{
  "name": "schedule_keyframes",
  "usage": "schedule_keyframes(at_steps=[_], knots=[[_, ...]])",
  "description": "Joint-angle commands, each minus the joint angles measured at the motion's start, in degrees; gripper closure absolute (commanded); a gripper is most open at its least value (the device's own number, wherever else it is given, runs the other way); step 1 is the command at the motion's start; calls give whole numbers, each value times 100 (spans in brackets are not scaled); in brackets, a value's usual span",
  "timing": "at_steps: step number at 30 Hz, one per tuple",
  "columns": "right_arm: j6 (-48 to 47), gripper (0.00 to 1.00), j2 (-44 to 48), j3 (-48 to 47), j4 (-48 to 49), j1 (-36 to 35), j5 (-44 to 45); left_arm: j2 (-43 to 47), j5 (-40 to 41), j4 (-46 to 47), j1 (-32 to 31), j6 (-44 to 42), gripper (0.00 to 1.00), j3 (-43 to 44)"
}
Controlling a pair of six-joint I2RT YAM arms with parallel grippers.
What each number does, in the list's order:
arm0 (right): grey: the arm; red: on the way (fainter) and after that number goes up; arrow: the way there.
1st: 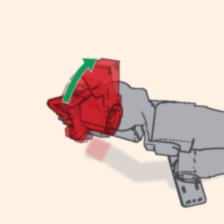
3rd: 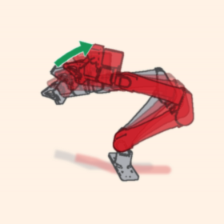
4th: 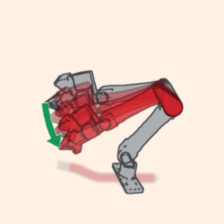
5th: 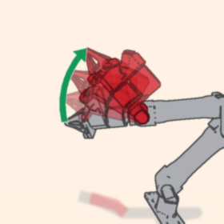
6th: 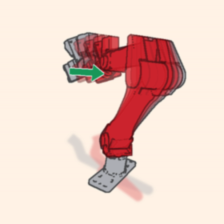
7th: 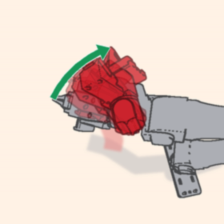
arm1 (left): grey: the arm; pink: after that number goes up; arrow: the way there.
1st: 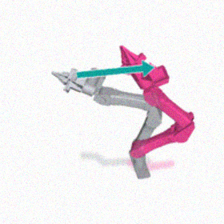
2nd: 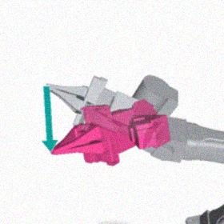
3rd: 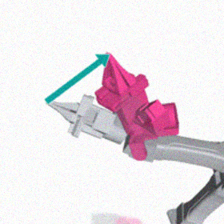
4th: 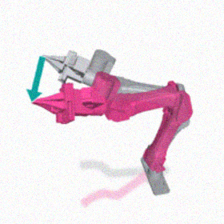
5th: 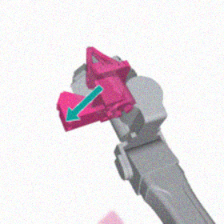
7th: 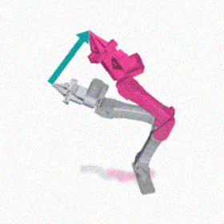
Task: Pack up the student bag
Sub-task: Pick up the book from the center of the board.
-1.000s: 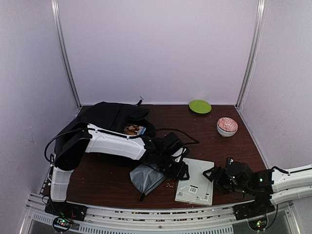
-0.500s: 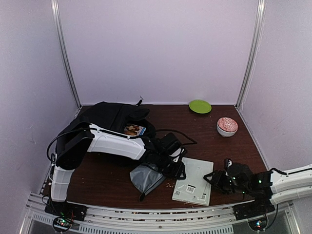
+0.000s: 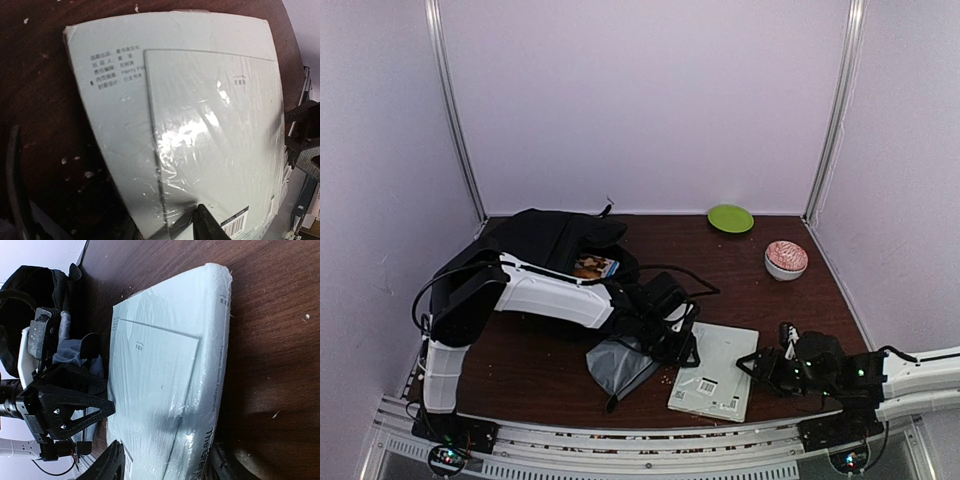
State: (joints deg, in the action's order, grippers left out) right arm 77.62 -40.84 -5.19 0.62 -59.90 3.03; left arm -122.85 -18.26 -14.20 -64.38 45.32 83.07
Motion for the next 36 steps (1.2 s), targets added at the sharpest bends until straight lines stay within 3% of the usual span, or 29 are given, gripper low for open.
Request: schedule_keyframes(at_steps=[1,12,29,36], knots=[[-62,44,206,-392,1458,-48,-497,223,-515,861,-163,110,63,-99],[103,45,376,-337,2082,-48,-569,505,-755,1346,-163,351,62,-322],[1,46,316,-746,2014,-57,-805,876,-994,2049,-158,686,54,-683],[-123,47,72,-1084,1336,-62,-855,981,-956,2087,-163,700,52,-726]])
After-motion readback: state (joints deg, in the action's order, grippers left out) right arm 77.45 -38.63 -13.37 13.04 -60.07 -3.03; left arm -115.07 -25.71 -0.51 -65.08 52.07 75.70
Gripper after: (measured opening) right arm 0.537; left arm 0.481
